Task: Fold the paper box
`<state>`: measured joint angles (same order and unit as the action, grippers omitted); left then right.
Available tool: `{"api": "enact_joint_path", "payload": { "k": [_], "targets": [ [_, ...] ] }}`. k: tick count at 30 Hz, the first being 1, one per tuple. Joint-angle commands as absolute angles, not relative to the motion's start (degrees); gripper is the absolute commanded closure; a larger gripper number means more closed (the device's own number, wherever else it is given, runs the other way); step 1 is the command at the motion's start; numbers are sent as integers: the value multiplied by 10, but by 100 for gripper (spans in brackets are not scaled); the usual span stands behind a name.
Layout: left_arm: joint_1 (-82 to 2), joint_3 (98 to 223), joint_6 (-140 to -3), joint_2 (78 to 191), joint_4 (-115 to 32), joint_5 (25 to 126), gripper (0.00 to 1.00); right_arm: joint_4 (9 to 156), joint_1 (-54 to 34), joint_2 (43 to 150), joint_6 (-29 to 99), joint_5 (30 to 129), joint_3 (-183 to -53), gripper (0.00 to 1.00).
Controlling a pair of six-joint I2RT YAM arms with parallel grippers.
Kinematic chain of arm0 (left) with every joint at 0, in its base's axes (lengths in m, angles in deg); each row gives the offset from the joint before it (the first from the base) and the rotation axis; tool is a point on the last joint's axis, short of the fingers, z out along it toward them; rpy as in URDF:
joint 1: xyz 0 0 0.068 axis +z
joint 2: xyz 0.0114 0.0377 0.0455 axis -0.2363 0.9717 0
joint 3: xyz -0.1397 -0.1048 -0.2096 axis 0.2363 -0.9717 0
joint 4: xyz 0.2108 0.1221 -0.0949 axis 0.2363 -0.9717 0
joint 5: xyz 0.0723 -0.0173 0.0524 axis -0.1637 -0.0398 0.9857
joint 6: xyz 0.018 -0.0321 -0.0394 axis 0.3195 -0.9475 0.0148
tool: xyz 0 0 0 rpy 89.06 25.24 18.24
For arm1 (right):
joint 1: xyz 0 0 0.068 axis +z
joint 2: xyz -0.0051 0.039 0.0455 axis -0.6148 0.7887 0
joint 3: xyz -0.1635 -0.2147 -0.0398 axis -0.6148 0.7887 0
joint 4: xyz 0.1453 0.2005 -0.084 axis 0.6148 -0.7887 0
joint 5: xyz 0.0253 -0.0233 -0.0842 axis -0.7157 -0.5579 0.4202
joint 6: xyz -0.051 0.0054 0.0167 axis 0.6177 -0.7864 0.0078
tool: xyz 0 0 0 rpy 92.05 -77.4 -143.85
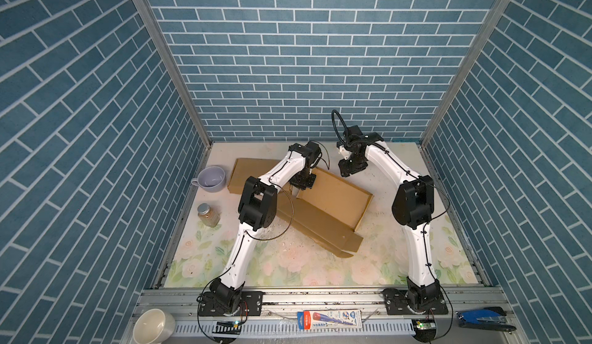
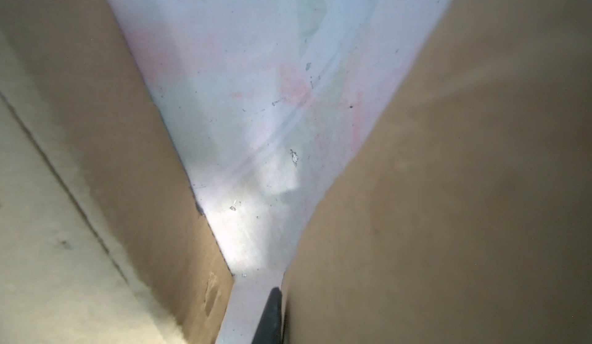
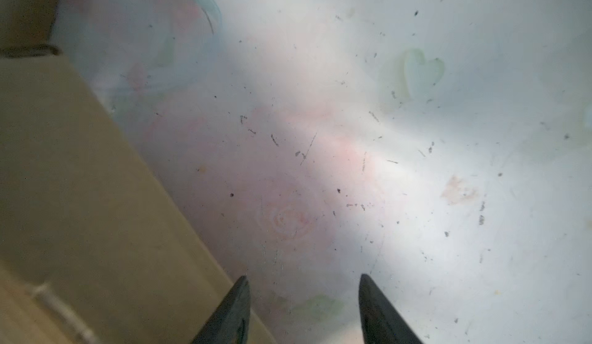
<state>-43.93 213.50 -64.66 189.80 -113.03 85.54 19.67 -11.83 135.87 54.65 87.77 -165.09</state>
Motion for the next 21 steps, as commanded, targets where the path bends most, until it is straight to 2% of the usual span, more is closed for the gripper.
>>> {"api": "enact_joint_path", "payload": {
  "k": [1, 7, 21],
  "targets": [
    [-433, 2134, -640, 1925, -1152, 872, 88, 185, -118, 1289, 576, 884, -1649, 44],
    [-432, 2141, -639, 1927, -1152, 870, 88, 184, -93, 1279, 601, 827, -1628, 44],
    [-430, 2148, -638, 1927, -1154, 857, 83, 255, -75, 1332, 614, 841, -1551, 47]
  ]
}}
